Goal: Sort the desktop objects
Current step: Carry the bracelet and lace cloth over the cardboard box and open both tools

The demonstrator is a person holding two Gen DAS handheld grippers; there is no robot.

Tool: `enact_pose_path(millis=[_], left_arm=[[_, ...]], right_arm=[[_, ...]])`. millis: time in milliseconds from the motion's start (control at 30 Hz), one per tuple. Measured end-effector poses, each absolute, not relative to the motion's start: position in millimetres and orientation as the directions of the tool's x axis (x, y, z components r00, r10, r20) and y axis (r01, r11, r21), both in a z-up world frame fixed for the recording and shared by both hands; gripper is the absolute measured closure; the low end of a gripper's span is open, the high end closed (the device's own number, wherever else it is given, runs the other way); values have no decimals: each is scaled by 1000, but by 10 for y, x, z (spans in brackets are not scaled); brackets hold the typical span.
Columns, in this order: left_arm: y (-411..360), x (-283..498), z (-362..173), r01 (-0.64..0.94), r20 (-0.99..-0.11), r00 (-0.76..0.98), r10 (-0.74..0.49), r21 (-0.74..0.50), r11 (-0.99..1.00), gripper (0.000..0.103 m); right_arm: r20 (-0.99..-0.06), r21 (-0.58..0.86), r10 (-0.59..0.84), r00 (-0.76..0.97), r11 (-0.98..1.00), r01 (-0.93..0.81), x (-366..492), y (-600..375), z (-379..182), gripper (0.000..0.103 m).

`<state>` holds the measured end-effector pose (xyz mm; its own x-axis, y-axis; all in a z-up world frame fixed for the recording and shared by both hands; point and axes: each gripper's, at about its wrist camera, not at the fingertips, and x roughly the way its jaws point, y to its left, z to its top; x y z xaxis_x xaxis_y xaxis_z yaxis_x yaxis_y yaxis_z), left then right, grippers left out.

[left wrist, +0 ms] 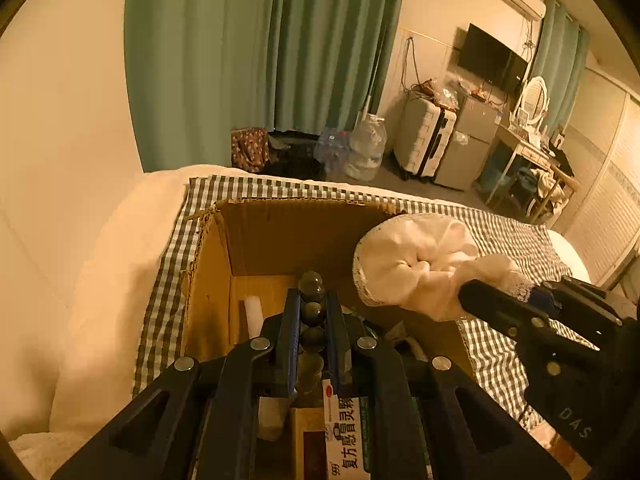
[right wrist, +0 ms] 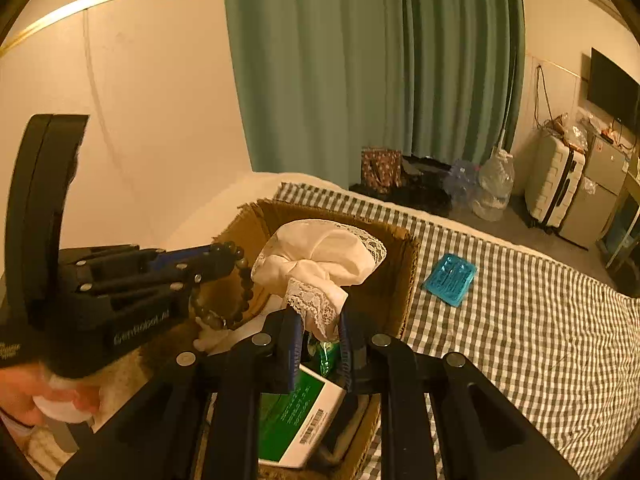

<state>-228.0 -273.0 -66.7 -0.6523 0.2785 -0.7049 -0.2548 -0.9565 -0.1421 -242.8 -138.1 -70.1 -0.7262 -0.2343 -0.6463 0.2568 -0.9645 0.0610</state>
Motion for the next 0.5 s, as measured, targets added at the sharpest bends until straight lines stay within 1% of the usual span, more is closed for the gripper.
enact_pose_path(millis=[67,100,133,167,200,233,267,300,400,500], left_arm=[[-2724,-2274,-668,-241,-698,-665,266,-137,-961,90],[-2722,-2276,-662,-234,-696,-671,255,-128,-964,83],[-2725,-2273,-654,-229,-692,-679,245,-118,-966,75],[-2724,-2270,-649,-220,-690,-686,232,-107,-970,45],[-2736,-2270,-644,-203,-686,-696,211,-94,-975,15],[-2750,-2249,-637,-180,-674,-715,188,-83,-980,7],[-2767,-2213,-619,-160,-651,-739,174,-81,-984,3],[-2772,-2194,-610,-157,-640,-748,174,-84,-984,3],[-2724,-2175,-600,-156,-647,-747,153,-54,-986,2],[-2625,-2067,-539,-142,-633,-763,130,-32,-989,0]], right_arm=[[-636,54,-227,-737,-967,251,-2473,-1387,-747,69],[-628,44,-212,-749,-970,237,-2476,-1393,-758,44],[-611,28,-184,-770,-977,212,-2473,-1407,-767,25],[-580,16,-155,-800,-984,179,-2415,-1413,-762,19],[-549,16,-141,-824,-987,158,-2370,-1384,-748,16],[-530,23,-137,-837,-989,148,-2352,-1359,-738,14],[-529,27,-135,-838,-989,142,-2353,-1340,-732,13],[-534,28,-132,-835,-990,138,-2368,-1300,-723,13],[-532,12,-105,-840,-993,117,-2343,-1197,-653,13],[-515,18,-89,-853,-996,92,-2240,-1053,-553,12]])
